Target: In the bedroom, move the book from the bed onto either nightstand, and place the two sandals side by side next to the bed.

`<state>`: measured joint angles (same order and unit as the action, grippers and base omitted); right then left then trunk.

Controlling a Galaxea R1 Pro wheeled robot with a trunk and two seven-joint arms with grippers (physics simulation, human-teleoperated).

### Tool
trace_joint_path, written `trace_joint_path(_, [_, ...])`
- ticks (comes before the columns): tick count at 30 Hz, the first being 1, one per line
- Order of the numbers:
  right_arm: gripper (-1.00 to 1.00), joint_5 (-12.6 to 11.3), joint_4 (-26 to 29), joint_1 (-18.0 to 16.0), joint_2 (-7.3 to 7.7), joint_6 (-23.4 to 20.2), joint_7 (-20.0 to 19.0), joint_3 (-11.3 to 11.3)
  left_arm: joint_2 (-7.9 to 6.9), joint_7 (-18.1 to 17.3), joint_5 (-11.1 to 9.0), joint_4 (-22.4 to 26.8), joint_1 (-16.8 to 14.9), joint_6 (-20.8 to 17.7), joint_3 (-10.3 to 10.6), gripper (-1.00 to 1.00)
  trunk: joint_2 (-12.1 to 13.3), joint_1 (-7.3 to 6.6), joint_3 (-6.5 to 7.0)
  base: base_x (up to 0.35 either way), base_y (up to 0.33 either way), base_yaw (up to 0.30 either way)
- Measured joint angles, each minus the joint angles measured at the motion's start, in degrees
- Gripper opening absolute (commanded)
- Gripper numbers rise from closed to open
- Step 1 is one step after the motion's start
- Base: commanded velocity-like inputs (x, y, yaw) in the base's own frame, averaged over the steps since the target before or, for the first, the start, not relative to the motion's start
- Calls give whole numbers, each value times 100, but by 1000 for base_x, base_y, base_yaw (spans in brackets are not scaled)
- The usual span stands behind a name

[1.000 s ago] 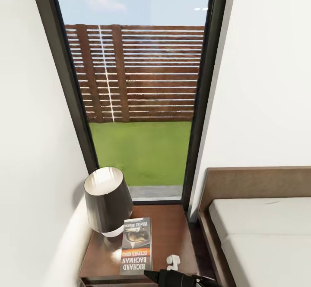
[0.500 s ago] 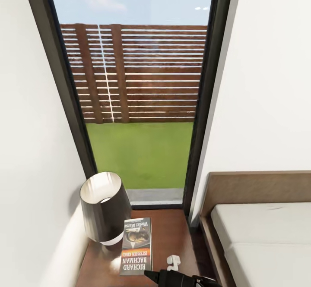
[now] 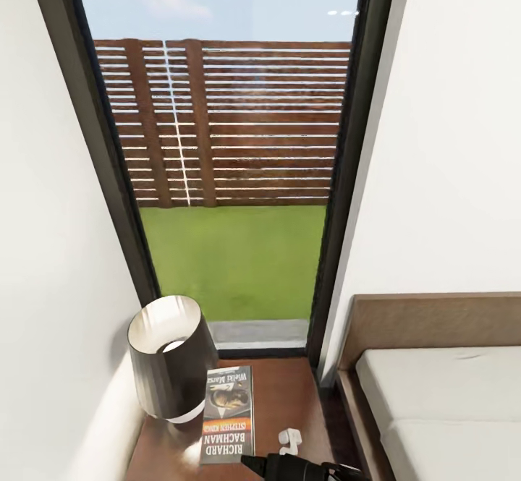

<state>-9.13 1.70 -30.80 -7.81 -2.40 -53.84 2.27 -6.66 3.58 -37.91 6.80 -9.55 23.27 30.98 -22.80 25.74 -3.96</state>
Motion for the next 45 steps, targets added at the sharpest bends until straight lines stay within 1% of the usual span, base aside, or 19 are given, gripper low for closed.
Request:
trace_joint_path(33, [-100,12,6,0,-1,1,0,-5,0,0,6,0,0,3,6,100,0,1,0,39,0,0])
trace_joint_path(45, [-100,14,2,0,-1,1,3,-10,0,0,1,0,0,1,3,100,0,0,0,130,35,0])
